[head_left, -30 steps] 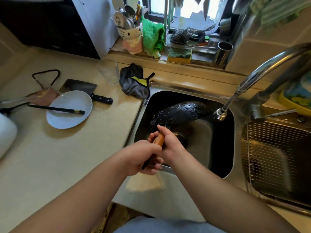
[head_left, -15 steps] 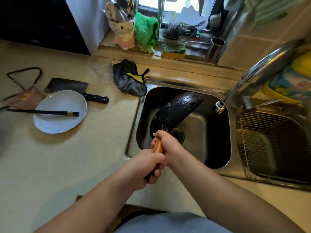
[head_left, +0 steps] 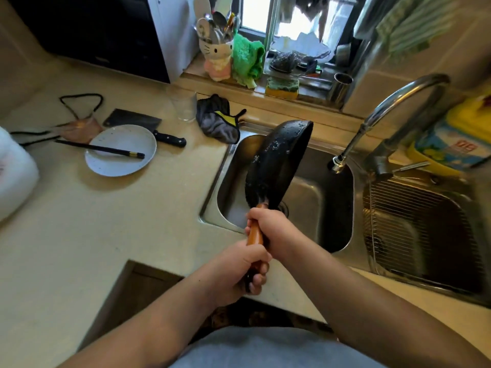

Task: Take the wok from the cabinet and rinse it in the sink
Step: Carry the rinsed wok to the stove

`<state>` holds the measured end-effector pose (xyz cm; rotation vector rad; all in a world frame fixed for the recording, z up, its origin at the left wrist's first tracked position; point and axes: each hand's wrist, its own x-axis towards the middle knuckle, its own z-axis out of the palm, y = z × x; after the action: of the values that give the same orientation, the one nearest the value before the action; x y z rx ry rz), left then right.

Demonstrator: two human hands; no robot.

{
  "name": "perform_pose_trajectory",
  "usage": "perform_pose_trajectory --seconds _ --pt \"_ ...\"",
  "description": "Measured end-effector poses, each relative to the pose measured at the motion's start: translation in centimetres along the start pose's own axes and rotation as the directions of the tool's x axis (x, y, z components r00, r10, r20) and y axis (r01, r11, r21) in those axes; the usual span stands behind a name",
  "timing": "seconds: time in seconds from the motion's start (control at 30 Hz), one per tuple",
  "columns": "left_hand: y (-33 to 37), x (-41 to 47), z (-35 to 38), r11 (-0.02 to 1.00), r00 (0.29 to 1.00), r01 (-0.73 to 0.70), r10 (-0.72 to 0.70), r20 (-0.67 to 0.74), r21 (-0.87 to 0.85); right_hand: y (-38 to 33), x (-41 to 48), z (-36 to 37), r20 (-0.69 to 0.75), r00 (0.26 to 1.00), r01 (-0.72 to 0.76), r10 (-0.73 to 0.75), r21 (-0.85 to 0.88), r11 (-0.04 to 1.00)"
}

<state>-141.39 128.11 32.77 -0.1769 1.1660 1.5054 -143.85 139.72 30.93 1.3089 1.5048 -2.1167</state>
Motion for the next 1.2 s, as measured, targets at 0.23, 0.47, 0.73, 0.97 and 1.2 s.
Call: perform_pose_trajectory --seconds 0.23,0.47,0.73,0.97,1.2 --pt "-6.2 -0.6 5.8 0.997 0.985 -0.013 0.000 -0.175 -0.070 3.4 -3.3 -4.8 0.087 0.983 0.182 -0.163 -0.304 0.935" --pt "-11.4 0.3 11.3 0.971 0.856 -0.240 0.208 -0.473 -0.007 4.9 -6.1 -8.7 0.254 0.937 0.334 -0.241 -0.445 0.831" --pt "-13.1 -1.5 12.3 0.833 0.945 -0.325 0.271 -0.182 -0.447 5.5 -7.2 -11.5 0.551 0.827 0.203 -0.111 -0.108 0.973" --pt "-15.6 -3.6 13.2 0.890 0.932 -0.325 0.243 -0.270 -0.320 8.2 -8.5 -11.5 0.499 0.837 0.410 -0.224 -0.303 0.860" --pt "-20.5 -6.6 14.1 0.963 0.639 -0.259 0.228 -0.734 0.074 13.6 -12.0 -9.3 0.563 0.801 0.492 -0.204 -0.426 0.759"
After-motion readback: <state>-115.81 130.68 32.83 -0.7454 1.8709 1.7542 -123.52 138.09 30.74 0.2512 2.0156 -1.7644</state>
